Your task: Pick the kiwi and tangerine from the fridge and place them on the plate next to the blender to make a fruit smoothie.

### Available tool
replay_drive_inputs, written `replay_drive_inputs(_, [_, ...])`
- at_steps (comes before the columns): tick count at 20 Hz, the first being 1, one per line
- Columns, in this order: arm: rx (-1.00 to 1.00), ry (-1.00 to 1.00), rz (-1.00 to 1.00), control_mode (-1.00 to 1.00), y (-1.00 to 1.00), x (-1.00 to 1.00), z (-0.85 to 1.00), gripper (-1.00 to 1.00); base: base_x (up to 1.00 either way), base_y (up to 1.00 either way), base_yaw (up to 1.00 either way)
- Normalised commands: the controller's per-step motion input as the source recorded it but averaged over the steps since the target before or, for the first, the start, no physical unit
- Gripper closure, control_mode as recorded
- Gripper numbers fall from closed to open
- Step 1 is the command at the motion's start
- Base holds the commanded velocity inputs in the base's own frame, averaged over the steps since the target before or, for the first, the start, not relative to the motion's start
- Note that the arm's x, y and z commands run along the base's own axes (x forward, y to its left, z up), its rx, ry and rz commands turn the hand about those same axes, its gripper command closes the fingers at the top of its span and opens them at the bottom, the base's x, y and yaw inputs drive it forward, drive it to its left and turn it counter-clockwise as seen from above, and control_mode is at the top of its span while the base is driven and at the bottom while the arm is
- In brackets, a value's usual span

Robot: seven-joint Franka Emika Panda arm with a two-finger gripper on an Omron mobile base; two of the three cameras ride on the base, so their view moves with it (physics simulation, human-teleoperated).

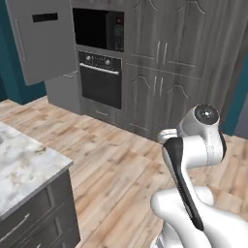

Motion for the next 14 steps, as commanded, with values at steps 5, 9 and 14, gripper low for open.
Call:
replay_drive_inputs(5, [0.00, 0.00, 0.00, 1.00, 0.00, 0.00, 0.00, -1.00, 1.00, -0.13, 0.44])
replay_drive_inputs(9, [0.00, 0.00, 0.00, 1.00, 0.00, 0.00, 0.00, -1.00, 1.00, -0.19, 0.61])
replay_drive_inputs(14, [0.00, 0.00, 0.00, 1.00, 0.00, 0.00, 0.00, -1.00, 1.00, -0.48, 0.50])
